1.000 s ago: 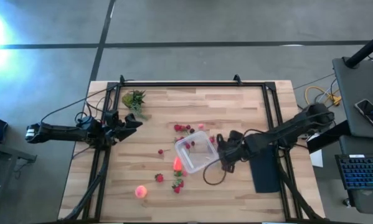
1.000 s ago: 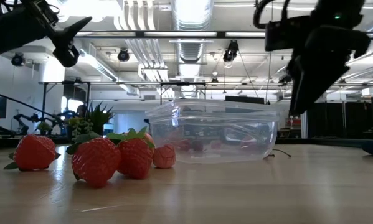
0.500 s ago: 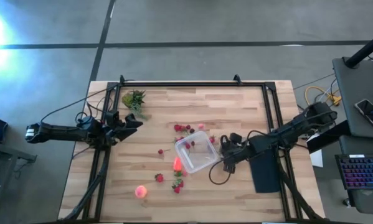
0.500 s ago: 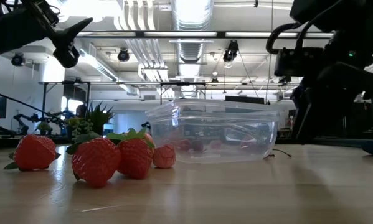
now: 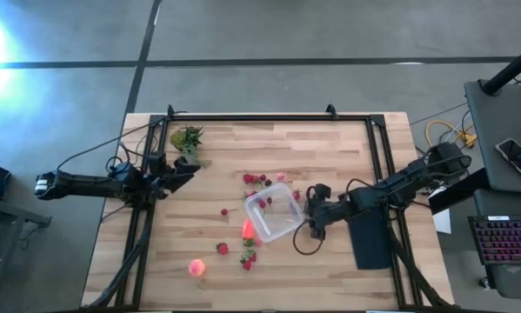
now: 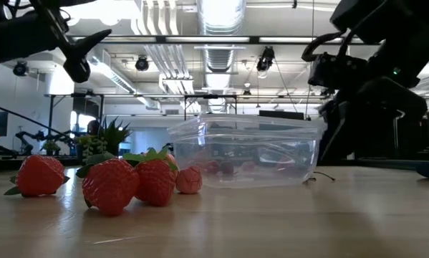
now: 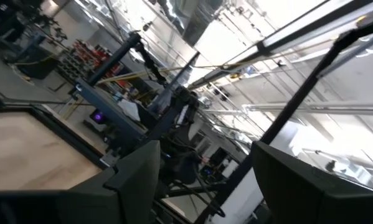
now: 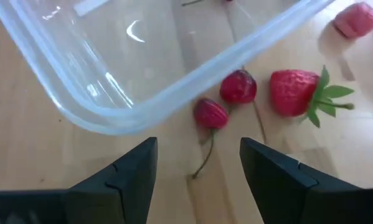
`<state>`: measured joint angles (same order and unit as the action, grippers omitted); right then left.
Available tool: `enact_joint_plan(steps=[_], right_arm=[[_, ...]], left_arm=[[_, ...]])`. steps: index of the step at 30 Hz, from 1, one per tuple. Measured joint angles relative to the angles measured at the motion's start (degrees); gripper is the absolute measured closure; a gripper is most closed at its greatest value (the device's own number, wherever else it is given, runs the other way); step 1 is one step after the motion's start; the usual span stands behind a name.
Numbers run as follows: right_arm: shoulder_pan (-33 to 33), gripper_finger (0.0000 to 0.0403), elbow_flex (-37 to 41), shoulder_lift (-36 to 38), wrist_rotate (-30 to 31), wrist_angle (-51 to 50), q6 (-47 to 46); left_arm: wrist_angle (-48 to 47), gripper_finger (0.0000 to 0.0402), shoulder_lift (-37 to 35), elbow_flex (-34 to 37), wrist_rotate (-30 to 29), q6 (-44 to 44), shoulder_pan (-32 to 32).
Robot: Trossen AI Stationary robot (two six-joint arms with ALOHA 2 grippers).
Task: Pick and placing Produce into tupperware
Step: Put the cherry into the transparent container
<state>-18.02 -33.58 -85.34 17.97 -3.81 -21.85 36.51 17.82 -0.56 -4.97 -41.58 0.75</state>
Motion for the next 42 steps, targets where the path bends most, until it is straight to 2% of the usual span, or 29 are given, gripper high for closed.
enact_joint_plan(steps=[6,13,25,42], right_arm=[[0.4,0.0181,2.3,0.0,0.1,6.7,3.3],[1.3,0.0181,2.9,-0.8,0.1,7.8,4.2],[1.6,0.0181,-3.5,-8.3,-2.0,7.4,2.2],[1.5,0.0181,-4.5,-9.0,-1.7,2.4,-1.2]], left_arm=[[0.0,0.0164,0.6,0.0,-0.1,0.0,0.0],[0.1,0.0164,0.5,0.0,-0.1,0.0,0.0],[0.5,0.0164,0.3,0.0,-0.1,0.0,0.0],[0.3,0.0164,0.5,0.0,-0.1,0.0,0.0]])
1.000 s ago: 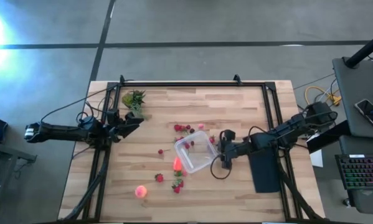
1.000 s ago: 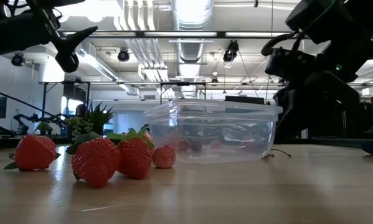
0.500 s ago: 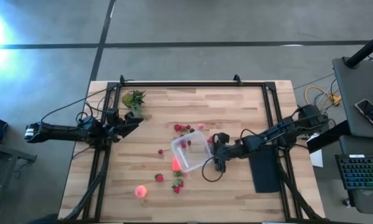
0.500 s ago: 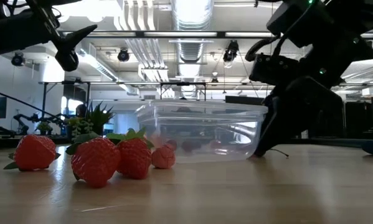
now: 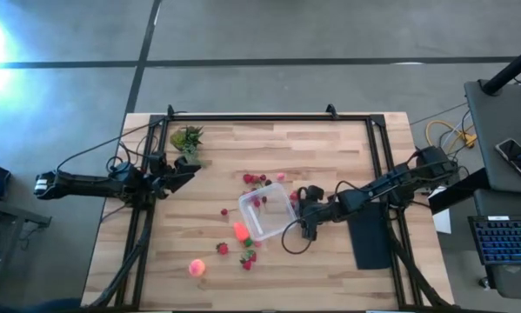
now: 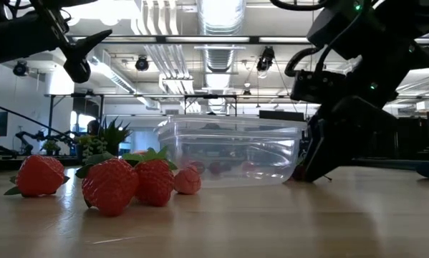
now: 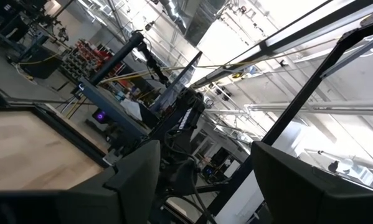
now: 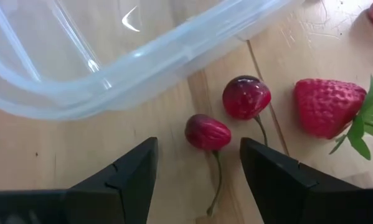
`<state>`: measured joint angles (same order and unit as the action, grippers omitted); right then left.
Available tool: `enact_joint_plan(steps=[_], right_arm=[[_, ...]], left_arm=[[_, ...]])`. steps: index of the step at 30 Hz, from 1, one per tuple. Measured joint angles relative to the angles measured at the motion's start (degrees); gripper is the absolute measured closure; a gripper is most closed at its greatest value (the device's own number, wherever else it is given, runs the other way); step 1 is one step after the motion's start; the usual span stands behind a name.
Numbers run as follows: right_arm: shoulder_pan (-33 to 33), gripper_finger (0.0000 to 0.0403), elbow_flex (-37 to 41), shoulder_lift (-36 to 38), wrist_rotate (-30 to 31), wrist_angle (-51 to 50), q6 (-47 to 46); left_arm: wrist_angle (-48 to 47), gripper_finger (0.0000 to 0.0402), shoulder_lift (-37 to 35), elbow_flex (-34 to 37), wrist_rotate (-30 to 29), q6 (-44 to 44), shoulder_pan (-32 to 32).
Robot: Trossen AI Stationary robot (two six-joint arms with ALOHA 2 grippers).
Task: Pick and placing Produce into tupperware
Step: Put the cherry into the transparent container
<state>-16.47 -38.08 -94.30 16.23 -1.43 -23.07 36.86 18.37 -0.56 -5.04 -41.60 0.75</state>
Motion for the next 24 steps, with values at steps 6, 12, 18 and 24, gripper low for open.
enact_joint_plan(steps=[6,12,18,24], right_arm=[[0.0,0.0189,-0.1,0.0,0.3,0.1,0.1],[0.0,0.0223,-0.1,0.0,0.3,0.2,0.1],[0.0,0.0257,-0.1,0.0,0.3,0.5,0.1],[0.0,0.0264,-0.9,0.0,0.4,1.0,0.1]], left_arm=[[0.0,0.0164,0.0,0.0,0.0,0.0,0.0],[0.0,0.0164,0.3,0.0,0.0,0.0,0.0],[-0.2,0.0164,0.8,0.0,-0.2,0.0,0.0],[0.0,0.0164,0.6,0.0,-0.4,0.0,0.0]])
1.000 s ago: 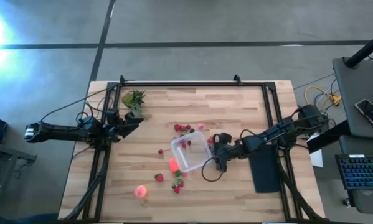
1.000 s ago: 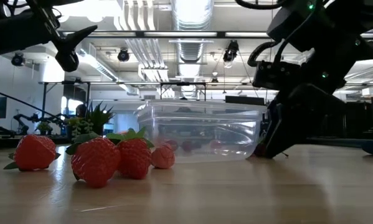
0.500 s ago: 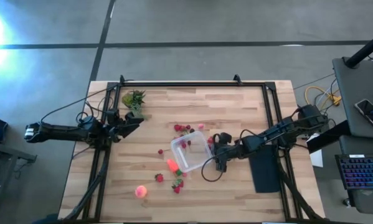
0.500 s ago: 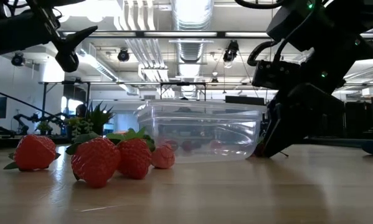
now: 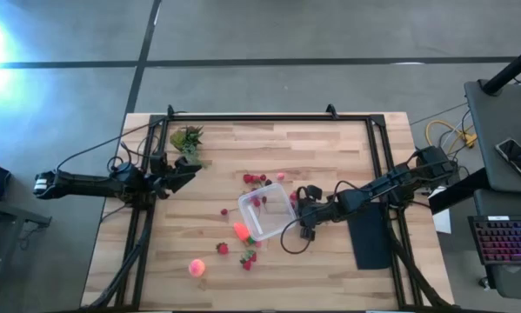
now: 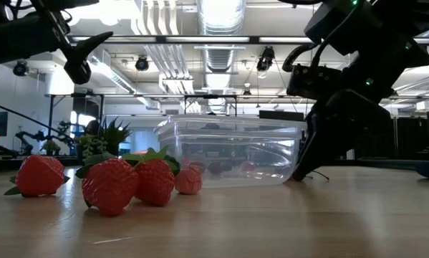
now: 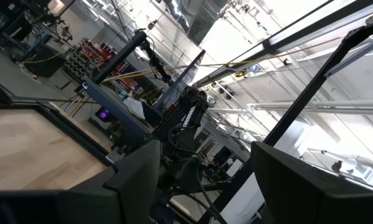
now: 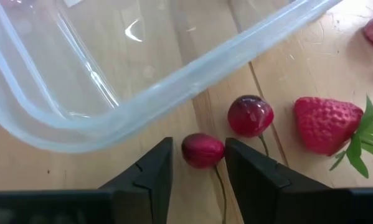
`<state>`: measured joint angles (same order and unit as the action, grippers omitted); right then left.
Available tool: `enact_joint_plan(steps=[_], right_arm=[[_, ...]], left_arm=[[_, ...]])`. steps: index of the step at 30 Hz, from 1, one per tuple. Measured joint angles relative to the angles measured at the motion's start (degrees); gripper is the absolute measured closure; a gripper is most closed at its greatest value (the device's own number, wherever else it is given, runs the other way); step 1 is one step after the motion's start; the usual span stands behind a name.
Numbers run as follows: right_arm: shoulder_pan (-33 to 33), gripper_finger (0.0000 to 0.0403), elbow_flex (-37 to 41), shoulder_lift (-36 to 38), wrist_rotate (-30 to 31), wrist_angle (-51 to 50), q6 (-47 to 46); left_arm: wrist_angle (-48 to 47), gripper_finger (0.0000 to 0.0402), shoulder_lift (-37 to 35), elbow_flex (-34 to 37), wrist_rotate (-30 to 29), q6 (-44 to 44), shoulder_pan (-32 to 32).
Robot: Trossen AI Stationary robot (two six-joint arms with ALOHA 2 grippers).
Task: Pick and placing Produce into tupperware
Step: Put the cherry into the transparent container
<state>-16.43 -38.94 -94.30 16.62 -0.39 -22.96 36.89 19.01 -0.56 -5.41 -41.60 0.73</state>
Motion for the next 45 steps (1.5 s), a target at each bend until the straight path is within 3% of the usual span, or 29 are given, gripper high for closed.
enact_joint_plan(steps=[7,17,25,37,42,45], right_arm=[[0.7,0.0256,0.4,0.0,0.0,-0.2,-0.6],[1.3,0.0304,0.4,0.0,0.0,-0.1,-0.6],[1.2,0.0318,-0.9,0.7,-0.1,-4.2,-0.8],[1.2,0.0319,-4.3,16.2,2.7,-20.4,-3.9],[2.2,0.0305,-7.9,16.7,-6.2,-16.6,4.0],[3.1,0.0296,-11.3,12.2,-6.6,-17.0,5.6]], left_arm=[[0.0,0.0164,0.1,0.0,-0.1,0.0,0.0],[0.0,0.0164,0.1,0.0,-0.1,0.0,0.0],[0.0,0.0164,0.1,0.0,-1.1,0.0,0.0],[0.1,0.0164,0.3,0.0,-1.2,0.0,0.0],[0.0,0.0164,0.4,0.0,-1.2,0.0,0.0],[0.0,0.0164,0.4,0.0,-1.2,0.0,0.0]])
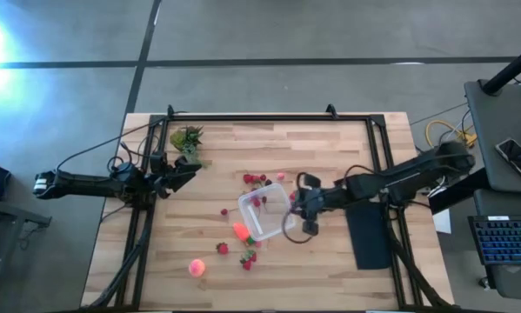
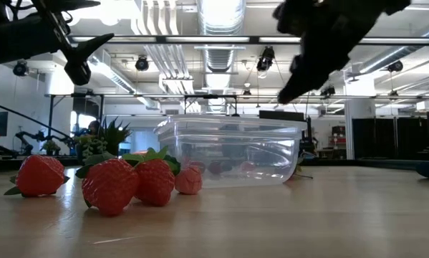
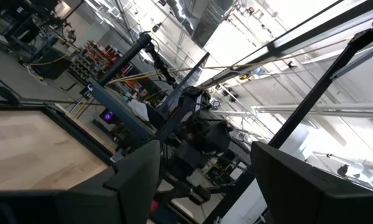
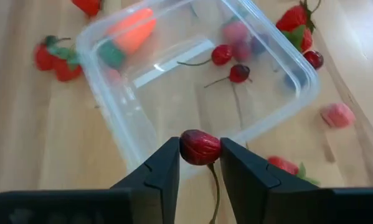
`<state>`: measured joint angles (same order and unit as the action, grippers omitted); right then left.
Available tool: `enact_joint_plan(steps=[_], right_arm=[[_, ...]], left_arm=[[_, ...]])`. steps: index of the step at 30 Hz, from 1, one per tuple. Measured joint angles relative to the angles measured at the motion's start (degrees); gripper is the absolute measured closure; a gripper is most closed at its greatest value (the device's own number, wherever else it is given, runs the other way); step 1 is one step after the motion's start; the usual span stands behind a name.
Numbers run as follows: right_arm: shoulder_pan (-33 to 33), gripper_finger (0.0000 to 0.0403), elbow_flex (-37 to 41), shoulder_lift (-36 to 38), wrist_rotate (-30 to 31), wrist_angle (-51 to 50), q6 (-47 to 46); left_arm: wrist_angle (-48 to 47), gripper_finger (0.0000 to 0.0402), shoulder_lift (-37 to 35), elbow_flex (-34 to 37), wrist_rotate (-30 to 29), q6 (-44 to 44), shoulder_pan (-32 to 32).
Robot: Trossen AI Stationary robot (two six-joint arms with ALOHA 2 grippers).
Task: Pick and placing Produce into tupperware
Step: Put the cherry into the transparent container
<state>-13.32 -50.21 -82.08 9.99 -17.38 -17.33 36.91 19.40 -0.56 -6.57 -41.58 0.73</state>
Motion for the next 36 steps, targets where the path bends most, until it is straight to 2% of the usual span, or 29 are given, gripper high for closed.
enact_joint_plan(steps=[6,8,11,15,19,21,26,30,36], right_arm=[[1.3,0.0293,-6.9,-8.9,-7.1,-0.3,5.0],[1.7,0.0291,-8.2,-10.0,-7.4,-1.7,5.1],[2.0,0.0276,-10.1,-10.6,-5.6,-4.2,4.0],[1.8,0.0241,-12.0,-10.4,-0.1,-12.8,0.4],[1.9,0.02,-9.4,-8.2,3.1,-20.1,-5.0],[1.9,0.0183,-6.2,-7.4,1.7,-19.4,-6.9],[1.8,0.016,-0.2,-7.7,-2.0,-8.9,-5.3],[2.1,0.0167,1.9,-8.8,-1.8,-3.3,-3.4],[3.1,0.0187,3.6,-11.0,-1.4,-0.5,-1.1]], left_arm=[[0.0,0.0164,0.2,0.0,0.0,0.0,0.0],[-0.1,0.0164,0.1,0.0,0.0,0.0,0.0],[-0.1,0.0164,0.1,0.0,0.2,-0.1,0.0],[-0.1,0.0164,0.2,0.0,0.7,-0.1,0.0],[-0.2,0.0164,0.4,0.0,1.6,-0.1,0.0],[-0.2,0.0164,0.5,0.0,1.7,-0.1,0.0],[-0.2,0.0164,0.5,0.0,1.8,-0.1,0.0],[-0.1,0.0164,0.3,0.0,1.9,-0.1,0.0],[0.0,0.0164,0.5,0.0,1.9,-0.1,0.0]])
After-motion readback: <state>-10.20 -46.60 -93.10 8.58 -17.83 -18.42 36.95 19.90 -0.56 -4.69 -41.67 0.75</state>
